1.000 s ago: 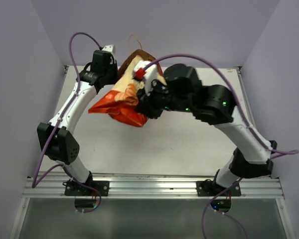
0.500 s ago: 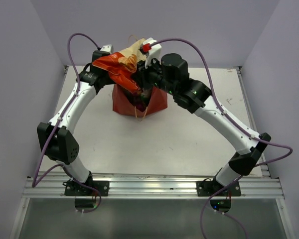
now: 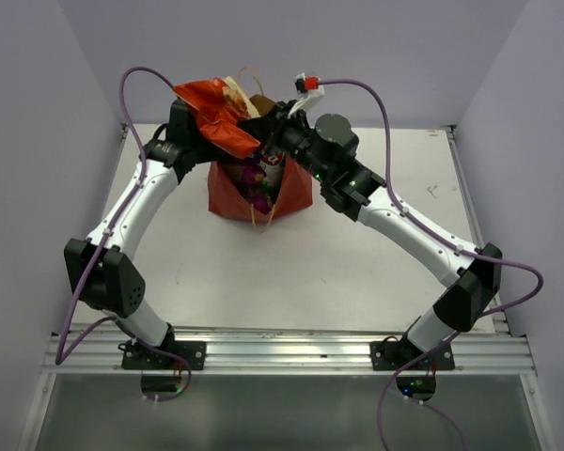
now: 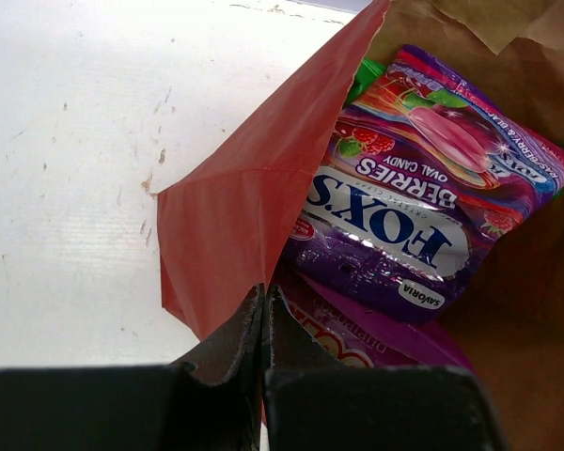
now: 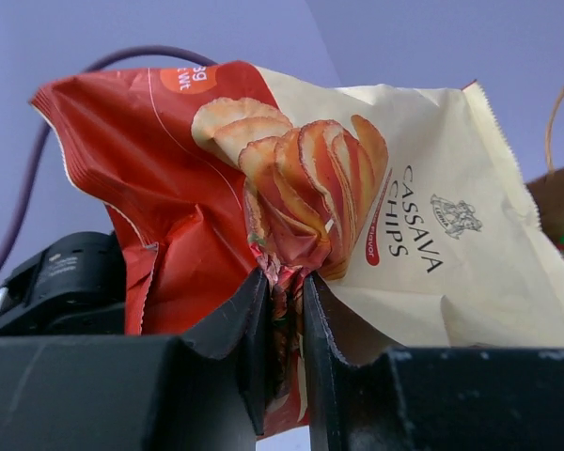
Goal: Place the snacks into the paper bag
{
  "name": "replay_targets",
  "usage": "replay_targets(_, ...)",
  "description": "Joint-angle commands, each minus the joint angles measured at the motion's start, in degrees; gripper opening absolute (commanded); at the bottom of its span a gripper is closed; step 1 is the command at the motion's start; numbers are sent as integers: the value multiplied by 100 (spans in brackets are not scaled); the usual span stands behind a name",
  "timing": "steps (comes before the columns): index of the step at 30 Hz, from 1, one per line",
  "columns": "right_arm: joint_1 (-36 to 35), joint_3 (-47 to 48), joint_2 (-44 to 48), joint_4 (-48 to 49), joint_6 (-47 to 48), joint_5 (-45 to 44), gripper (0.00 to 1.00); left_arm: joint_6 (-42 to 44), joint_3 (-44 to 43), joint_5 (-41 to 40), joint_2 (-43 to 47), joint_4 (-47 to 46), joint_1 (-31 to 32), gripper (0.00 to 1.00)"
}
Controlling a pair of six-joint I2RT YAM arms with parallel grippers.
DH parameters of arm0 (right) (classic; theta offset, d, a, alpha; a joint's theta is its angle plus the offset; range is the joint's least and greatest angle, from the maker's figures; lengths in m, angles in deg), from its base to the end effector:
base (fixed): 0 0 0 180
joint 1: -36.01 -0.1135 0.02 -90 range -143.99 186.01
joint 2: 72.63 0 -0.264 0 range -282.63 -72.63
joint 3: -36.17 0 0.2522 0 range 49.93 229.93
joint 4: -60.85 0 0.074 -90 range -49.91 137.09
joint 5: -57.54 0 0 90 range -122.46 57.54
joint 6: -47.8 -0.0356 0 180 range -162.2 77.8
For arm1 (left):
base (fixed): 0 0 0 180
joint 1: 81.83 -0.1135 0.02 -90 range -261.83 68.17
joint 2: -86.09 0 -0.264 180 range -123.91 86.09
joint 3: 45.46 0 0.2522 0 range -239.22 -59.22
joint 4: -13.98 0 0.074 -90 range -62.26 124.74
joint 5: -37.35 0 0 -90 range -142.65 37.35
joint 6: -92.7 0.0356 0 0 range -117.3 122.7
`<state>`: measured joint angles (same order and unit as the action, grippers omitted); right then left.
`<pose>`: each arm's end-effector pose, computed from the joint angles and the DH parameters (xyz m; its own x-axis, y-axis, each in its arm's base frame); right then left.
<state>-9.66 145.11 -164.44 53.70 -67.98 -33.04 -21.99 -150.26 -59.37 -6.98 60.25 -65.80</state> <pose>0.2639 0.2696 0.4706 -0.1990 0.4186 -0.8861 -0.6905 0.5817 0.4299 0.3579 -0.0985 0.3664 -0.5710 -0.2676 -0.7761 -0.0626 0.9568 -0.2838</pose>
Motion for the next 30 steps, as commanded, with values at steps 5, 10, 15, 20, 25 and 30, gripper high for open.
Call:
replay_targets(5, 374, -1044, -153, 1255, -1578, 40, 0, -115, -150, -119, 554, -746, 128, 0)
replay_targets(10, 305, -861, 135, -219, -1300, -1038, 0, -107, -142, -154, 580, -746, 128, 0)
replay_targets(15, 269, -720, 629, -1793, -921, -2033, 0, -115, -80, -180, 642, -781, 128, 0)
replay_targets(20, 269, -816, 1006, -2830, -779, -2718, 0, -185, -80, -163, 686, -843, 137, 0)
replay_targets(25, 243, -712, 823, -2982, -508, -2992, 0, -273, 34, 12, 773, -913, 128, 0)
replay_targets(30, 6, -158, 7, -2859, -16, -3246, 0, -414, 262, 162, 940, -940, 146, 0)
